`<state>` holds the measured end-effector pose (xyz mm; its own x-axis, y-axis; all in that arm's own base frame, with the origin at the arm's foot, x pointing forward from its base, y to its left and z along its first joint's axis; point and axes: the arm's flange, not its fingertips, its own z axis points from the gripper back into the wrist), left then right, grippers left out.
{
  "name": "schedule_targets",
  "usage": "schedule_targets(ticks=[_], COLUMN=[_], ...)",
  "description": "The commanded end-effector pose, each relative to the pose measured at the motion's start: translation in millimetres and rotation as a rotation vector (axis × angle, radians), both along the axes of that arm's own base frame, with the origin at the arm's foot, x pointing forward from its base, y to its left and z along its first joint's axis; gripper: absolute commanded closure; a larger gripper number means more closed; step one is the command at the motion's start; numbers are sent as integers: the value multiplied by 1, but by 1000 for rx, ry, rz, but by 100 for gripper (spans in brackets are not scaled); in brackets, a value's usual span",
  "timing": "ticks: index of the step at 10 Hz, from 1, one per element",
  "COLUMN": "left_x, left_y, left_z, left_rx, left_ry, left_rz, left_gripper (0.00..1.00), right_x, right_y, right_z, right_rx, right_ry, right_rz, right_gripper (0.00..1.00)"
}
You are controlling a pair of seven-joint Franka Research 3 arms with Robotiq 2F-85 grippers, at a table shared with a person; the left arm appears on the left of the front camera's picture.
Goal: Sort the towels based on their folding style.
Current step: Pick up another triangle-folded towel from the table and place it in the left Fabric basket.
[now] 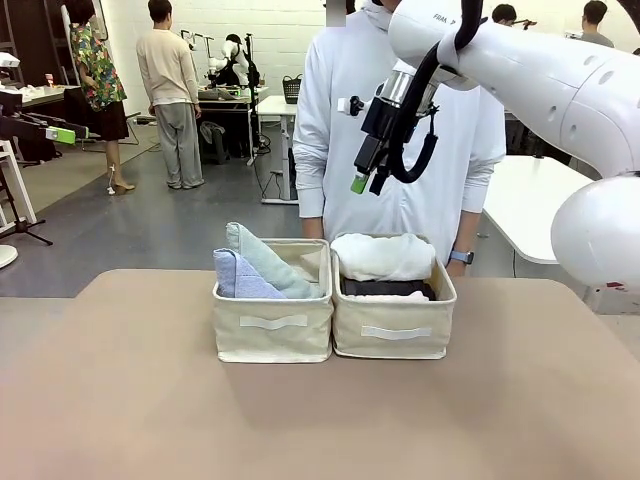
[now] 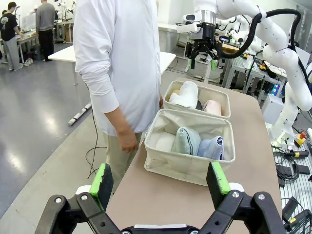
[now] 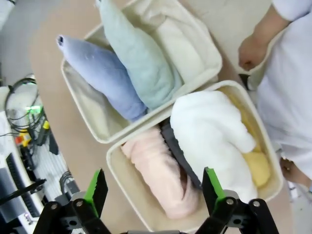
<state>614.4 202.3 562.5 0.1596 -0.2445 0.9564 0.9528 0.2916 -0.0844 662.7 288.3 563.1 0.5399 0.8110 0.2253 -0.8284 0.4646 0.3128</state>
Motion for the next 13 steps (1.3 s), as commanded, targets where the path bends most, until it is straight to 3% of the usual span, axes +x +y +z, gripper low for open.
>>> schedule_targets(ticks=[1, 2, 3, 6, 8, 9, 10, 11, 12, 13], left_x=[0, 0, 0, 0, 0, 0, 0, 0, 0, 0], left_y=[-1, -1, -1, -1, -1, -1, -1, -1, -1, -1], left_z=[1, 1, 1, 1, 1, 1, 1, 1, 1, 1], left_rx=[-15, -15, -15, -15, -15, -15, -15, -15, -15, -15], left_ry=[-7, -7, -7, -7, -7, -7, -7, -7, -7, -7], left_rz=[7, 7, 7, 7, 7, 7, 7, 7, 7, 7], left_gripper=[0, 0, 0, 0, 0, 0, 0, 0, 0, 0], right_x=[3, 0, -30, -134, -171, -181, -185, -173, -116, -116], right_y=[6, 0, -1, -107, -164, -190, -203, -202, -195, -195], right_z=[0, 0, 1, 5, -4, -10, -14, -13, 51, 51], right_rx=[10, 0, -96, -34, 9, 41, 73, 126, 8, 8], right_ry=[-2, 0, -38, -75, 14, 54, 32, -48, 62, 62], right_rz=[-4, 0, -5, -248, -390, -421, -410, -476, -420, -420], right_gripper=[0, 0, 0, 0, 0, 0, 0, 0, 0, 0])
